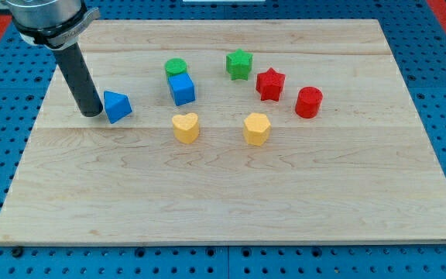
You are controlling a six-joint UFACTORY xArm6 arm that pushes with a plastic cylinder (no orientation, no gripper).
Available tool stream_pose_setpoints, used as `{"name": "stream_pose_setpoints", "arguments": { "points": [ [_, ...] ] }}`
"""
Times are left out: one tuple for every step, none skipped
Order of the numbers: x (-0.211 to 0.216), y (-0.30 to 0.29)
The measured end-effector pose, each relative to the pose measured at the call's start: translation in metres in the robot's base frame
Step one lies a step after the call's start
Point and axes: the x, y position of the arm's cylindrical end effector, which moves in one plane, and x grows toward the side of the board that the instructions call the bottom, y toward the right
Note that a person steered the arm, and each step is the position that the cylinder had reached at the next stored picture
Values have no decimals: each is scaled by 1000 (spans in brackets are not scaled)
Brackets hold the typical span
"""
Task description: Move the triangle above the heart
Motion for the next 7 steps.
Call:
{"name": "stream_pose_setpoints", "arguments": {
  "points": [
    [0,21],
    [0,63],
    [0,88],
    [-3,54],
    [-16,37],
    [-45,35],
    [-46,87]
  ]
}}
